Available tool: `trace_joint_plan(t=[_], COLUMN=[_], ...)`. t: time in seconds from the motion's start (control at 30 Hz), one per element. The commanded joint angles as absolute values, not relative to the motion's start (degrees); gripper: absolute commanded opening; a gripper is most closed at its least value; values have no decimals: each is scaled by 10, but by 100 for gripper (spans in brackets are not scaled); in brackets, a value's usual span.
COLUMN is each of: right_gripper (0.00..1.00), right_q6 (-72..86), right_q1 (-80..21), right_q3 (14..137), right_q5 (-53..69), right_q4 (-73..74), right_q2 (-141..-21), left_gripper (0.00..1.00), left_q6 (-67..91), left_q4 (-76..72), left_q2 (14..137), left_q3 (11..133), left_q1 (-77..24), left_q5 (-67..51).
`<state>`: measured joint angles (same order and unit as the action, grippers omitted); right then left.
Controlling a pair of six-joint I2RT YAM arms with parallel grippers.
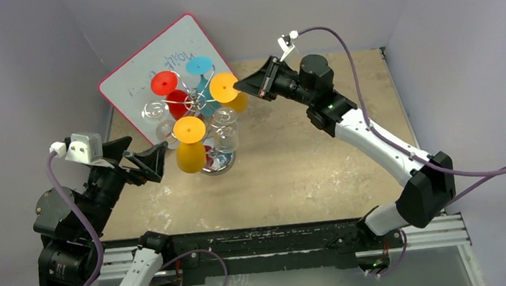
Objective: Place the wine glass upside down on the wine glass rack
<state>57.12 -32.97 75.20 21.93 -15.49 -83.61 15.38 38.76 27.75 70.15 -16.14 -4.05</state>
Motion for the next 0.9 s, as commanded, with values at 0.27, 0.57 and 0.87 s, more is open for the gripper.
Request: trace_joint_plan(t=[0.27, 0.57, 0.87], right_gripper=[0, 0, 0], right_q6=[561, 579, 588], right_q1=[-310, -298, -291], right_q3=[755, 752, 769], right_q5=[171, 167, 168], right_q4=[-151, -164, -179], right_q2=[-785, -791, -817], left_gripper=[100, 100, 100], left_q6=[146, 146, 148], left_q4=[376, 382, 387], left_q2=[279, 279, 277], left_q3=[702, 701, 702], left_q1=[-159, -159, -159], left_q5=[-30, -13, 2])
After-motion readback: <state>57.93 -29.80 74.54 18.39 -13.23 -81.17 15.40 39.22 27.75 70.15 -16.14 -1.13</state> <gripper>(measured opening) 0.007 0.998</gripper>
